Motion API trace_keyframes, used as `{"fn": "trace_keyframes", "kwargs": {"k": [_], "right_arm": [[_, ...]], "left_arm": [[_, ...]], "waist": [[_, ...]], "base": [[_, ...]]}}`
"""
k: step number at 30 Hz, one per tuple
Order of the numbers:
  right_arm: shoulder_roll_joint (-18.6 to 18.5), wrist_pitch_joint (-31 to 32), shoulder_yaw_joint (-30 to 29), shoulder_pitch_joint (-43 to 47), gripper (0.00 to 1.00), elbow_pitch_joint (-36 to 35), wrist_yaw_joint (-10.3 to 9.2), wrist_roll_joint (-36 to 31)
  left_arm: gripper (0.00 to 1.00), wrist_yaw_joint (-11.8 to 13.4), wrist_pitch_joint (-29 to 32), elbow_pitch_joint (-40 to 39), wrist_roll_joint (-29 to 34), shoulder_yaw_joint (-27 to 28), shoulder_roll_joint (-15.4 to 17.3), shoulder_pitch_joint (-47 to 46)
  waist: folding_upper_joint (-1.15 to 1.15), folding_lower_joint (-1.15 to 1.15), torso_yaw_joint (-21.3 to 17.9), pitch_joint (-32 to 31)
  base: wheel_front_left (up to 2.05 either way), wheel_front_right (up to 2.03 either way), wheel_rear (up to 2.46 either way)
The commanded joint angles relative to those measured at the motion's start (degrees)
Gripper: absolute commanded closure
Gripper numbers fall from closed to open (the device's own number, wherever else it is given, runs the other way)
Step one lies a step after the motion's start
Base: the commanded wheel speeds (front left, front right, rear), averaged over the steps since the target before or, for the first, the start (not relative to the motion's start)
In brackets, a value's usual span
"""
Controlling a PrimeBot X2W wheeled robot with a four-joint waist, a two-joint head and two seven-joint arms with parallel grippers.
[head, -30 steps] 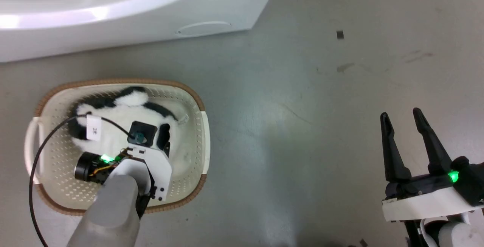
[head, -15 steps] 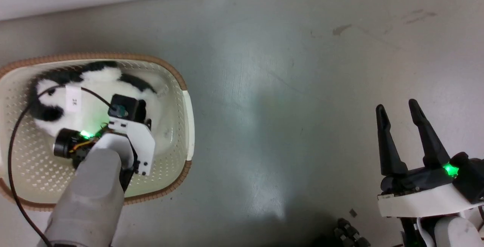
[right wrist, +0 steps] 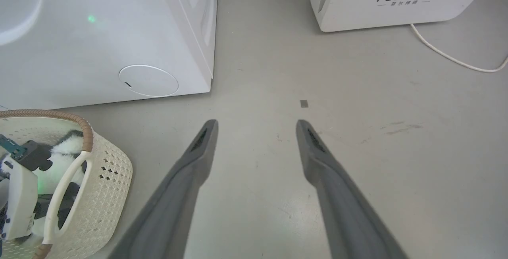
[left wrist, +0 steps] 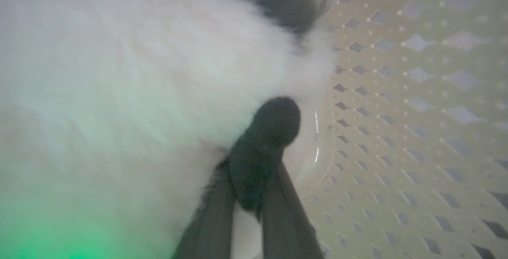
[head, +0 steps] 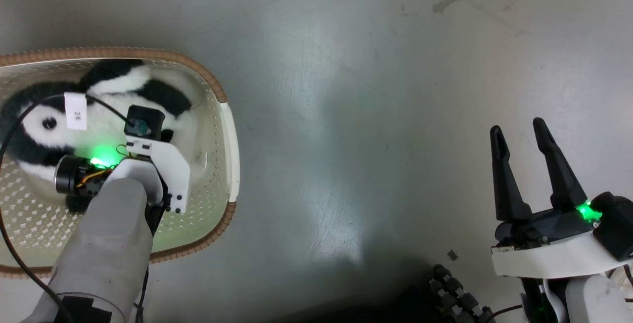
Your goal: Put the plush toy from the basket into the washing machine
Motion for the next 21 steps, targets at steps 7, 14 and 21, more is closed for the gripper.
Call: {"fn": "trace_keyframes", "kwargs": {"k": [7, 14, 21], "right_arm": [[0.0, -0.8, 0.2, -1.3, 0.00, 0.4, -0.05, 0.3], [0.0, -0.8, -0.2, -0.1, 0.00, 1.7, -0.05, -1.1], [0.0, -0.8, -0.7, 2.0, 0.00, 3.3, -0.05, -3.1]], "left_arm": [[1.00, 0.3, -3.9, 3.4, -2.0, -0.1, -0.1, 1.0], [1.00, -0.1, -9.6, 3.4, -4.0, 0.7, -2.2, 5.1], [1.00, -1.4, -13.6, 2.1, -5.6, 1.1, -4.2, 9.8]], "waist": [[0.00, 0.00, 0.4, -3.9], [0.00, 0.00, 1.9, -12.4], [0.00, 0.00, 4.3, -22.0]], "base": [[0.00, 0.00, 0.00], [0.00, 0.00, 0.00], [0.00, 0.00, 0.00]]}}
